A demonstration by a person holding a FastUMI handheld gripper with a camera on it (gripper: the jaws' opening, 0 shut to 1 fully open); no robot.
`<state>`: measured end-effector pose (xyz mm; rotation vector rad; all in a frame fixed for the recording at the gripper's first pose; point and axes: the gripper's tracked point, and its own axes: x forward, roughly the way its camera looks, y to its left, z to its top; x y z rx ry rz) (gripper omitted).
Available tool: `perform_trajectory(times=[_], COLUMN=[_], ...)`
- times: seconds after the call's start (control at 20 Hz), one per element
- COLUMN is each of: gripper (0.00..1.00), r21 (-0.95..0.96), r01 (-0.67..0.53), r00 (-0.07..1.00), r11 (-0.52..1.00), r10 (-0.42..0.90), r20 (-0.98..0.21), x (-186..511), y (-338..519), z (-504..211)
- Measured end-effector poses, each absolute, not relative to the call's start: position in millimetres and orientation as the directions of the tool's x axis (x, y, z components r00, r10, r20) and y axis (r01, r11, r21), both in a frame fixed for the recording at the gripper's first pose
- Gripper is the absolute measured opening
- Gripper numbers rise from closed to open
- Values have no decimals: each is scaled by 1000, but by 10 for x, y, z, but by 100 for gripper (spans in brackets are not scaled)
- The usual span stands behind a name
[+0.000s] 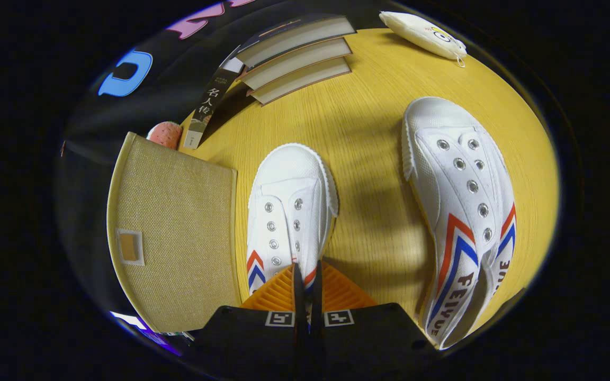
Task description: Open the storage box then place both shoes into the box .Put the left shoe in first, then the right shoe, with the right side of both shoes facing outward in a uniform manner.
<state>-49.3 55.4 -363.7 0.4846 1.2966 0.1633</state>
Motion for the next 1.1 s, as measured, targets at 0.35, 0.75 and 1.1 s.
perform_trajectory(times=[0.35,0.75,1.1], gripper=[5,5,5], r21=[472,540,592], r01=[144,117,63], r00=[284,349,445], r11=[870,833,804], r10=[421,475,508], r20=[-862,-808,-737], x=[-568,-532,-481], y=[627,576,579], z=[-3394,-2828,-2066])
